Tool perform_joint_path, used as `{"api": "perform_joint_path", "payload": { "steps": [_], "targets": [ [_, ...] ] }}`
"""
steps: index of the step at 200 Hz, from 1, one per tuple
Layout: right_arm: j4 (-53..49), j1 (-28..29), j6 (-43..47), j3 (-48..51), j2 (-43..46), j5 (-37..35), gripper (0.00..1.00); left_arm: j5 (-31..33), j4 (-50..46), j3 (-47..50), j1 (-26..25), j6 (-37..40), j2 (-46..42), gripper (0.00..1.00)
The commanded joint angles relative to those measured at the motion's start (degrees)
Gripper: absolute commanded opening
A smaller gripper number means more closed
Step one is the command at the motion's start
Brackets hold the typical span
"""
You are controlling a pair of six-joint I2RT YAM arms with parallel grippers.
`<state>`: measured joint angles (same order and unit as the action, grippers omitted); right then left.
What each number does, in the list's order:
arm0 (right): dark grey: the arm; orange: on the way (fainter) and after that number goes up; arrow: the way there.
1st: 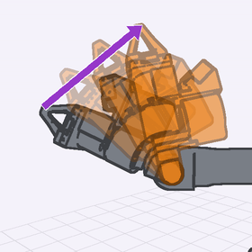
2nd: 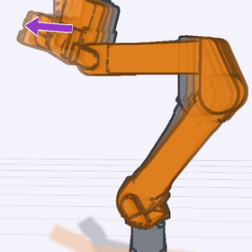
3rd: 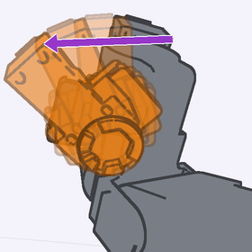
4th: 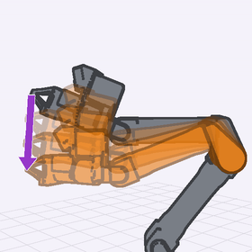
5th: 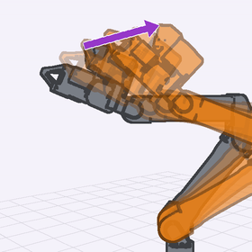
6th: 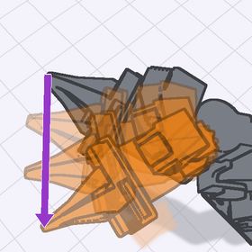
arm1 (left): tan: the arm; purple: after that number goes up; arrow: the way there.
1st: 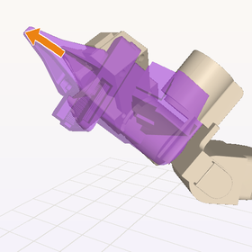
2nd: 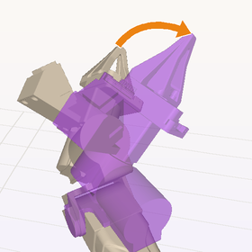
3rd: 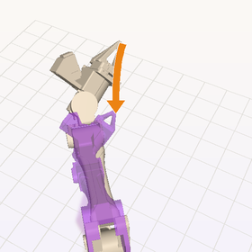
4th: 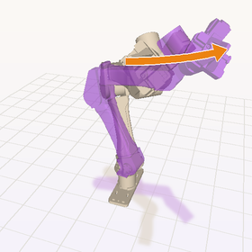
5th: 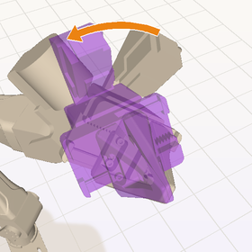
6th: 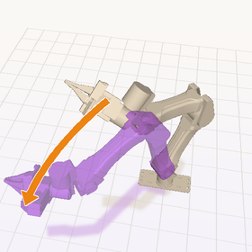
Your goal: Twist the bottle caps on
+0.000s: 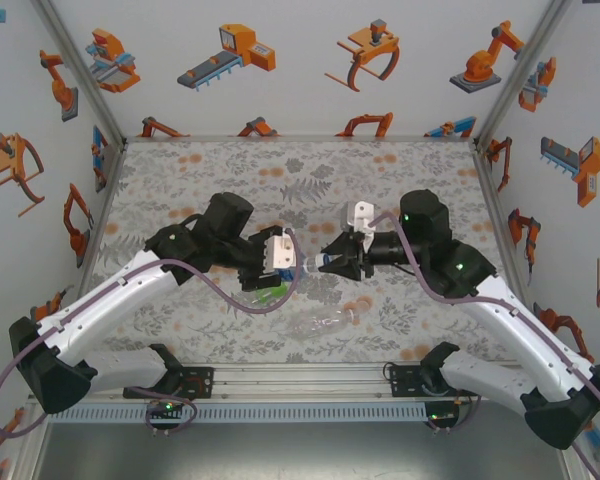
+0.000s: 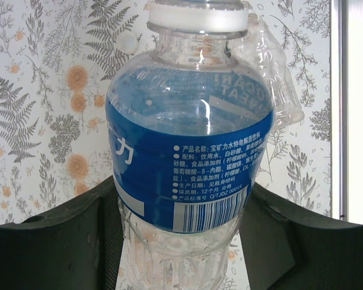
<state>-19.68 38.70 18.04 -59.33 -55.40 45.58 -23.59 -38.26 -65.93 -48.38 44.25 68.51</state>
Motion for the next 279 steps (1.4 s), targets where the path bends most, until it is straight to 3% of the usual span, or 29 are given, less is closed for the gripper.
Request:
{"api": "perform_joint_path", "payload": {
  "steps": [1,140,195,212,279],
  "targets": [
    [-2.2,1.3,3.1,-1.1,0.1,-0.1,0.15,-0.9,0.2,-1.7,-0.2,-1.0,-1.3,0.00],
    [0.1,6.2,6.2,-0.4,-0.2,-10.8,0.10,-8.1,1.2,-0.4,-0.3,-1.5,-2.7,0.00],
    [1.8,6.6,9.3,0.0,1.3,-7.0,0.05,-8.0,0.4,-1.1,-0.6,-1.1,-2.2,0.00],
    [0.2,6.7,11.0,-0.5,1.1,-5.7,0.00,-7.9,0.0,-1.2,-0.6,-0.8,-2.2,0.00],
    [-12.6,9.2,22.7,-7.6,-3.1,-7.3,0.00,-7.9,-4.6,-3.5,-1.0,0.0,-0.9,0.00]
  ]
}}
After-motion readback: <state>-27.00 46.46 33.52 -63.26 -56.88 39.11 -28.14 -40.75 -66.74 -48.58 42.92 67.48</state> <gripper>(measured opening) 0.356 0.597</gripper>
